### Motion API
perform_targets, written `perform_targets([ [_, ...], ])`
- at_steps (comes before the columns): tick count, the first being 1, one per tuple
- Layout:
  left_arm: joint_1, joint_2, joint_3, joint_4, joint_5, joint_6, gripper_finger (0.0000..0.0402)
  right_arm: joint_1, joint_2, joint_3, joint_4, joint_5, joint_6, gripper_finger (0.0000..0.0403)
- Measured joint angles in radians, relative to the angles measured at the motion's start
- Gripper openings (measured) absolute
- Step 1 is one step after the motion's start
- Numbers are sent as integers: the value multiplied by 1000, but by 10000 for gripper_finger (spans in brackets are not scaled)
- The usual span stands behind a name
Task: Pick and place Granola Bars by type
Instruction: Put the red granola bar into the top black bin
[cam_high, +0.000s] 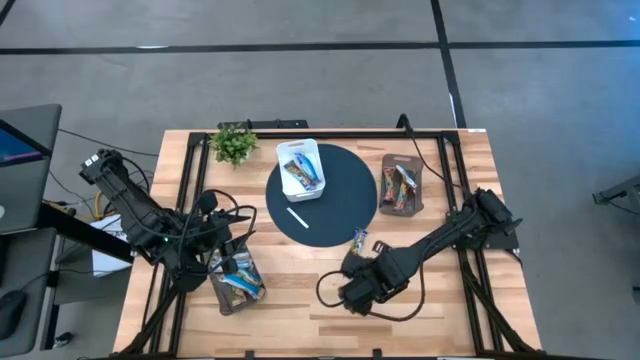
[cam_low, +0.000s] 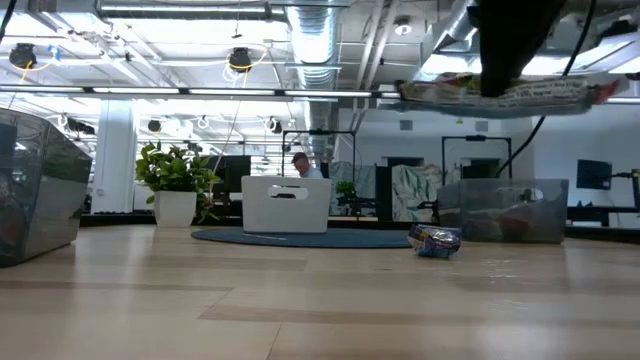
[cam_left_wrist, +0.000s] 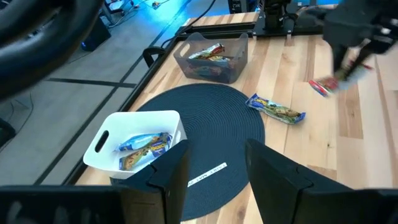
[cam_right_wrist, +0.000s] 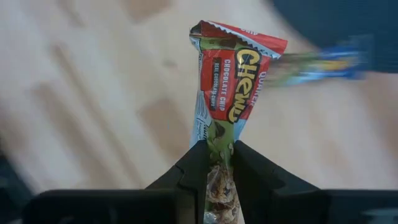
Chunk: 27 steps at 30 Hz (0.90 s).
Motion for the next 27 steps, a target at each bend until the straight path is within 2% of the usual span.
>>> perform_targets([
  [9, 0, 0, 0, 0, 0, -15, 151, -63, -1, 88, -402, 98, -21, 60],
  [20, 0, 0, 0, -2, 1, -51, 151, -226, -88, 79, -396, 229, -134, 60],
  [27, 0, 0, 0, -3, 1, -63, 151, -356, -193, 4, -397, 294, -243, 60],
])
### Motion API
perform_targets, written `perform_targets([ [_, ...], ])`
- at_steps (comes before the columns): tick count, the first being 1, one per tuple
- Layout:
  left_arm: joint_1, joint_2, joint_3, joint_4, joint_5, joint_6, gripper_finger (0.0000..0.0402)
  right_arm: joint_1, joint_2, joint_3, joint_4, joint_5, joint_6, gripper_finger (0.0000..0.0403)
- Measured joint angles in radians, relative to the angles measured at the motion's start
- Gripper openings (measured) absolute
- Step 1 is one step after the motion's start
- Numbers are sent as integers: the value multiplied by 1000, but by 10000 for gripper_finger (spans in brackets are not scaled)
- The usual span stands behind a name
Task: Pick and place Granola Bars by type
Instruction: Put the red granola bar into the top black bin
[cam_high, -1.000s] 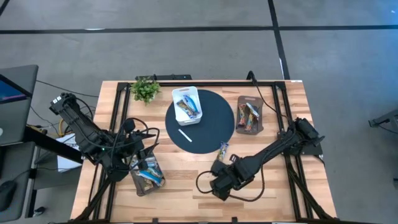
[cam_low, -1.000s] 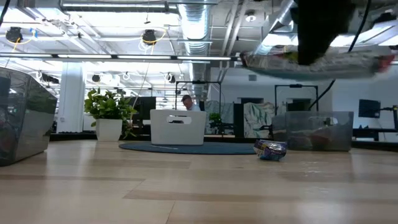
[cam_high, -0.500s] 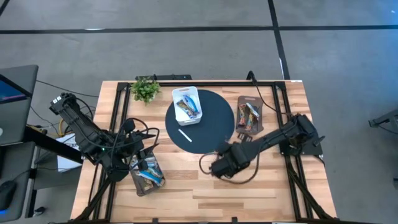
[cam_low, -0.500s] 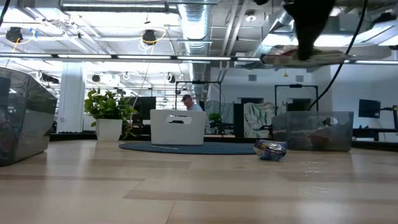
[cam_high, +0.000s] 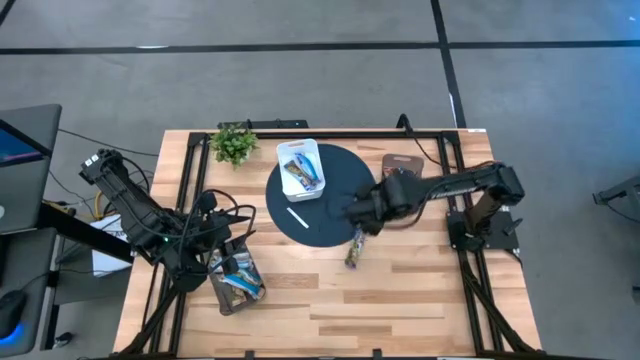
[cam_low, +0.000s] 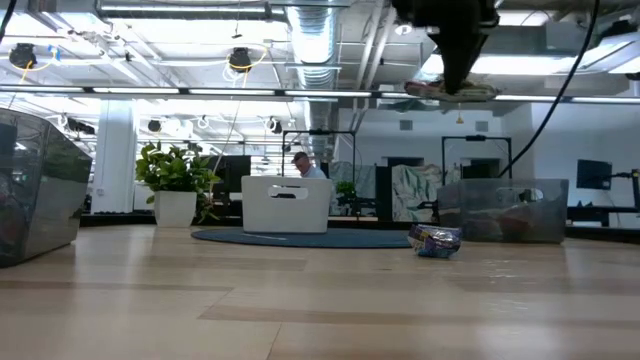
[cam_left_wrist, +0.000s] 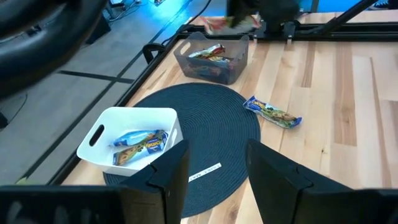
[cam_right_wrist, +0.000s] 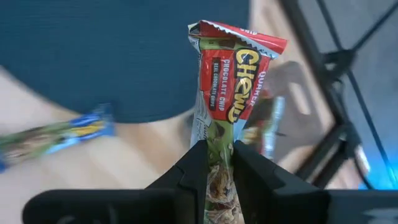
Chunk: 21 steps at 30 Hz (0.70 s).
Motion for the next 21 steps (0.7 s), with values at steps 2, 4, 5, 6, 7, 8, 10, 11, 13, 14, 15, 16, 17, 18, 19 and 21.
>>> perform_targets([
  [2, 0, 0, 0, 0, 0, -8, 151, -39, -42, -47, 1, 13, -12, 60],
  [4, 0, 0, 0, 0, -1, -15, 151, -77, -84, -107, 1, 25, -15, 60],
  [5, 0, 0, 0, 0, -1, -17, 151, -97, -104, -138, 2, 28, -19, 60],
  [6, 0, 0, 0, 0, -1, -18, 151, -118, -126, -169, 11, 28, -32, 60],
  [7, 0, 0, 0, 0, -2, -24, 151, -138, -150, -202, 23, 28, -43, 60],
  [8, 0, 0, 0, 0, -6, -28, 151, -158, -172, -234, 42, 28, -58, 60],
  [10, 0, 0, 0, 0, -19, -38, 151, -196, -214, -298, 98, 28, -89, 60],
  [11, 1, 0, 0, 0, -27, -43, 151, -215, -233, -329, 124, 26, -102, 60],
  [13, 1, 0, 0, 0, -45, -54, 151, -253, -269, -385, 184, 23, -121, 60],
  [14, 1, 0, 0, 0, -53, -59, 151, -273, -283, -409, 211, 20, -126, 60],
  [15, 1, 0, 0, 0, -62, -68, 151, -294, -296, -435, 236, 16, -128, 60],
  [16, 1, 0, 0, 0, -70, -77, 151, -315, -307, -457, 259, 5, -128, 60],
  [17, 1, 0, 0, 0, -76, -87, 151, -338, -315, -478, 281, -11, -128, 60],
  [18, 1, 0, 0, 0, -84, -98, 151, -362, -321, -497, 306, -34, -128, 60],
  [19, 1, 0, 0, 0, -92, -112, 151, -385, -325, -517, 327, -60, -128, 60],
  [21, 1, 0, 0, 0, -101, -138, 151, -427, -323, -549, 350, -97, -128, 60],
])
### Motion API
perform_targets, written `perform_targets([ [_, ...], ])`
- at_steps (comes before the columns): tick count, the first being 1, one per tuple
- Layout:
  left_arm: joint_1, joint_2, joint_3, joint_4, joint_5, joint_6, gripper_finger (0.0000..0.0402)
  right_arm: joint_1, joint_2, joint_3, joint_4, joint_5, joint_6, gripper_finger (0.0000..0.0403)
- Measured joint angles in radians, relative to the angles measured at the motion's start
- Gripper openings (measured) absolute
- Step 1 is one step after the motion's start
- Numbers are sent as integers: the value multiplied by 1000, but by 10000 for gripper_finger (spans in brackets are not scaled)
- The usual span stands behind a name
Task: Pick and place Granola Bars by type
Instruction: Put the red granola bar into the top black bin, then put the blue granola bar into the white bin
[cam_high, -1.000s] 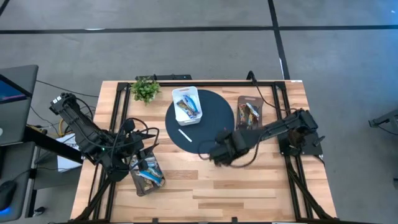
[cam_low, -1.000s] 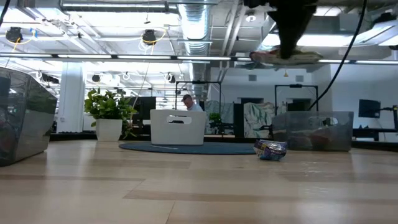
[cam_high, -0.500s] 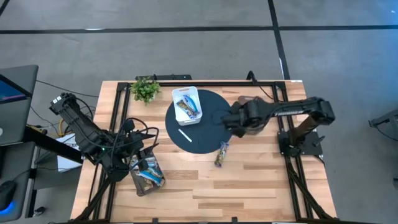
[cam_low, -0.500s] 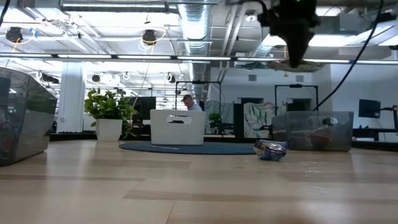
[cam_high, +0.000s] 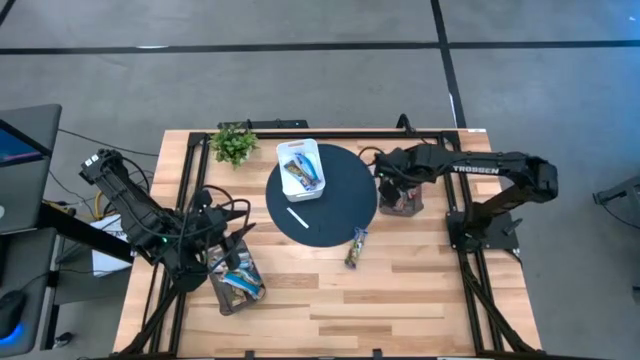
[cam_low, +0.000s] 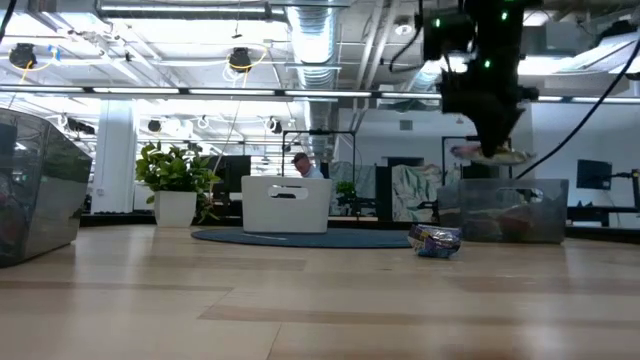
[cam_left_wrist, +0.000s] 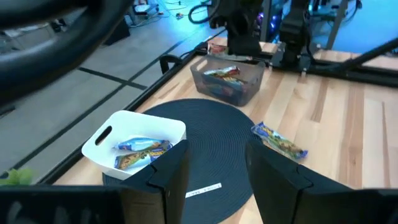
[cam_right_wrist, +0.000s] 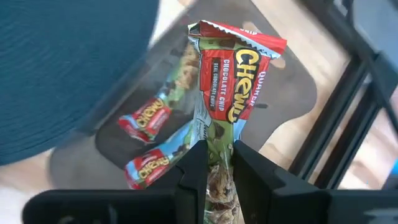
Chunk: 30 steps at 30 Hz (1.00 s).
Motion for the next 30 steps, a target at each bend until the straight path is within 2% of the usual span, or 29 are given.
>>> perform_targets([
  [11, 0, 0, 0, 0, -8, -119, 151, -137, 1, -99, 66, -7, 15, 73],
  [15, 0, 0, 0, 4, -8, -122, 151, -143, 1, -106, 103, -10, -14, 105],
  [20, 0, 0, 0, 4, -13, -140, 151, -143, 1, -106, 123, -10, -32, 168],
  [25, 0, 0, 0, 4, -13, -140, 151, -77, -36, -106, 161, -14, -62, 221],
  [30, 0, 0, 0, 0, -14, -133, 151, 77, -94, -105, 297, -18, -56, 241],
])
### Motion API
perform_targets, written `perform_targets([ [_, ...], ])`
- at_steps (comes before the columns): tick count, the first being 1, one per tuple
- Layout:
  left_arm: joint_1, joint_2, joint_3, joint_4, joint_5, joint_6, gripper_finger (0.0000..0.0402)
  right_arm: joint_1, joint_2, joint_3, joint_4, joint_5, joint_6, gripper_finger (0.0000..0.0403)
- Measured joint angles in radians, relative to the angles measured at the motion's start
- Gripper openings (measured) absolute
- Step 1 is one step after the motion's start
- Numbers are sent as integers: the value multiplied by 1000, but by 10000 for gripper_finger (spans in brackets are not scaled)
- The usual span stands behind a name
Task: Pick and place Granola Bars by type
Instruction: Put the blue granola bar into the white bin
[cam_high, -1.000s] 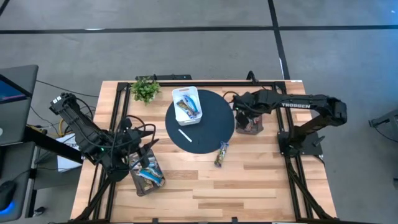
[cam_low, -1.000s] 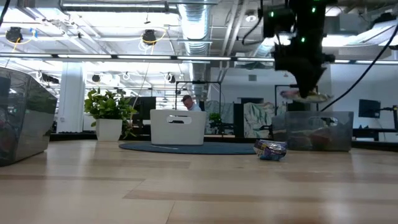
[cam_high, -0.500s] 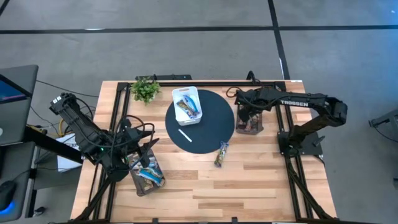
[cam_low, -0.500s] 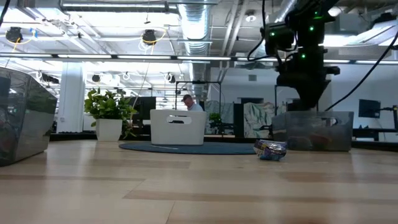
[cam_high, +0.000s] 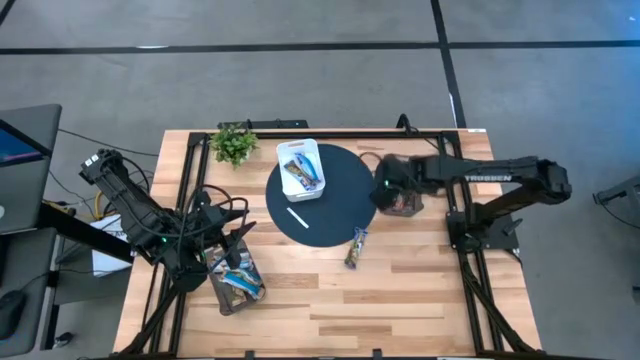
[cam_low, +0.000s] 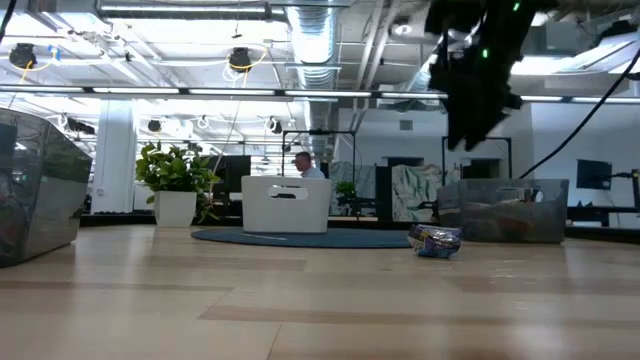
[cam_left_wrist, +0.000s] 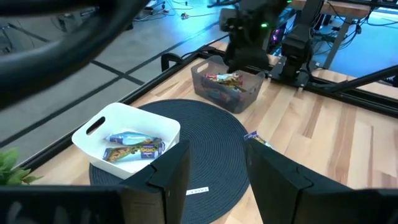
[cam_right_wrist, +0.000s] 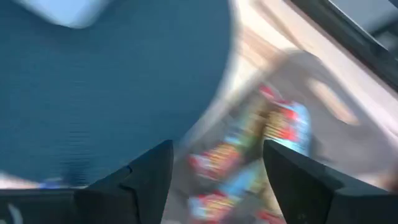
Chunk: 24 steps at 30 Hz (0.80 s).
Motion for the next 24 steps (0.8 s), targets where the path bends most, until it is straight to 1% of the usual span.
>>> perform_targets([
  [3, 0, 0, 0, 0, -6, 15, 151, 102, -6, 0, 80, -9, 15, 241],
  [6, 0, 0, 0, 0, -21, 27, 151, 195, -1, 0, 128, -52, 21, 239],
  [8, 0, 0, 0, -1, -33, 35, 151, 256, 25, 2, 162, -75, 22, 239],
  [13, 9, 11, 0, -5, -54, 39, 151, 386, 106, 1, 146, -75, 22, 239],
  [18, 30, 49, 0, -11, -50, 39, 151, 446, 237, -1, 141, -78, 40, 238],
  [24, 50, 128, 0, -7, -19, 39, 151, 456, 385, 1, 161, -132, 95, 238],
])
